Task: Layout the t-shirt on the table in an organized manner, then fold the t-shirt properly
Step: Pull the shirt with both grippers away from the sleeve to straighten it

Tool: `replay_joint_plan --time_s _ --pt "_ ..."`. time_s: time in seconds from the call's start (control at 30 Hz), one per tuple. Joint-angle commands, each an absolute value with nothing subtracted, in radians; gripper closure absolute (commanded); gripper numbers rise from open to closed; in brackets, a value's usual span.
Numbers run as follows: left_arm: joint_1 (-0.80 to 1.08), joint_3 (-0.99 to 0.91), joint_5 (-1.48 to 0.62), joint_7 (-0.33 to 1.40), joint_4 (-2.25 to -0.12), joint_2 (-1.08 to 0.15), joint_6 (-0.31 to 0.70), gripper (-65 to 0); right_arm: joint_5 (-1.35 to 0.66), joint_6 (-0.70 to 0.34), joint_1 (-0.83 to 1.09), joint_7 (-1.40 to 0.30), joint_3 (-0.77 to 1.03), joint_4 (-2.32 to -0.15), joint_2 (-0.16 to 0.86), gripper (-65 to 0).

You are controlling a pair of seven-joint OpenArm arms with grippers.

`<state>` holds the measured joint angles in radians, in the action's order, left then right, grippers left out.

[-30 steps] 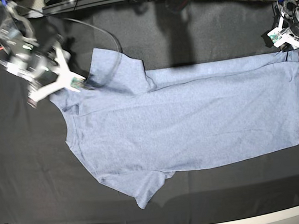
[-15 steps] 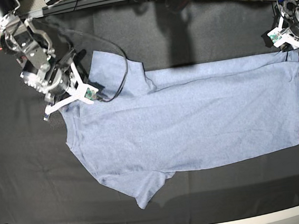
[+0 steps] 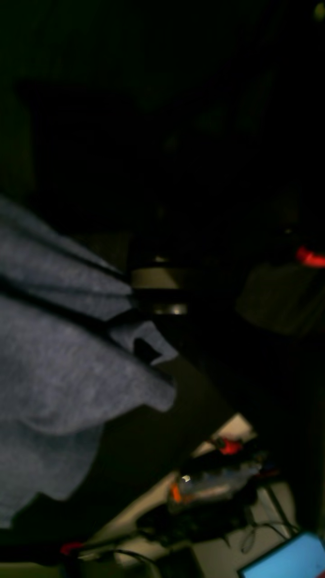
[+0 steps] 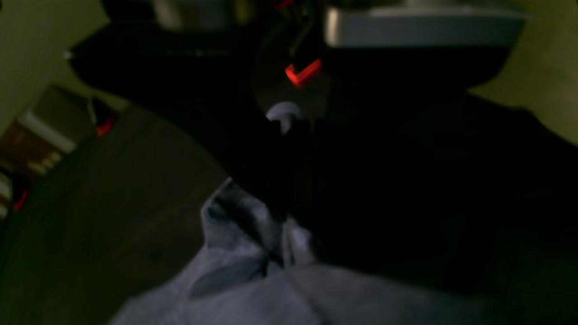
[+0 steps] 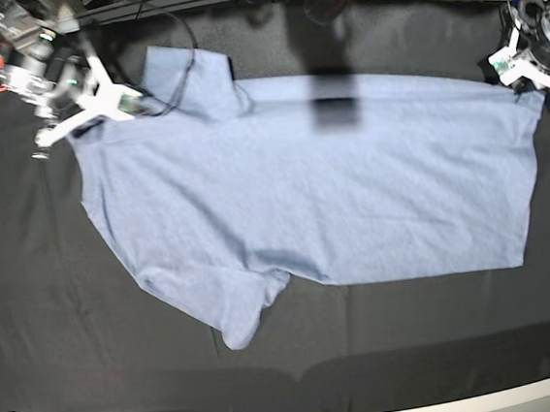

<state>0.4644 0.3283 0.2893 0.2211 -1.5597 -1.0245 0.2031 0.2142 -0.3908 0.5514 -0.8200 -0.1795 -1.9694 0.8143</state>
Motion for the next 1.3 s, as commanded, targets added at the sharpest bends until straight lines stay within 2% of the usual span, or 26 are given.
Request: replay_joint_plan --time_s 0.0,0.23,0.6,0.67,0.73,0.87,1.07,1.27 --pt "0.505 0.328 0.286 0.266 -1.568 -1.056 0.231 0.0 0.229 -0.374 0.583 -0.862 -0.137 -1.991 0.839 0.0" --pt "0.636 0.328 0.287 0.335 -1.673 -1.109 0.231 0.0 0.205 -0.376 0.699 -0.856 -0.070 -2.026 0.839 0.0" --pt "0.732 0.328 0.374 0.383 -1.700 -1.131 0.232 0.0 0.202 -0.399 0.712 -0.854 -0.070 -2.027 0.839 0.0" --pt "0.732 0.328 0.373 0.416 -1.708 -1.131 0.232 0.0 0.202 -0.411 0.712 -0.854 -0.070 -2.032 0.840 -4.8" --pt "0.732 0.328 0.373 0.445 -1.724 -1.131 0.241 -3.4 0.202 -0.411 0.712 -0.854 -0.070 -2.044 0.840 -10.4" --pt "0.732 0.328 0.305 0.509 -1.780 -1.143 0.318 -10.7 0.173 -0.411 0.712 -0.856 -0.070 -2.078 0.841 -11.3" --pt "0.731 0.324 0.233 0.589 -1.880 -1.205 0.345 -11.7 0.104 -0.401 0.712 -0.852 -0.047 -2.109 0.842 -11.3" --pt "0.731 0.203 0.108 0.591 -1.905 -1.211 0.371 -11.7 -0.083 -0.414 0.712 -0.810 0.112 -2.109 0.837 -11.3"
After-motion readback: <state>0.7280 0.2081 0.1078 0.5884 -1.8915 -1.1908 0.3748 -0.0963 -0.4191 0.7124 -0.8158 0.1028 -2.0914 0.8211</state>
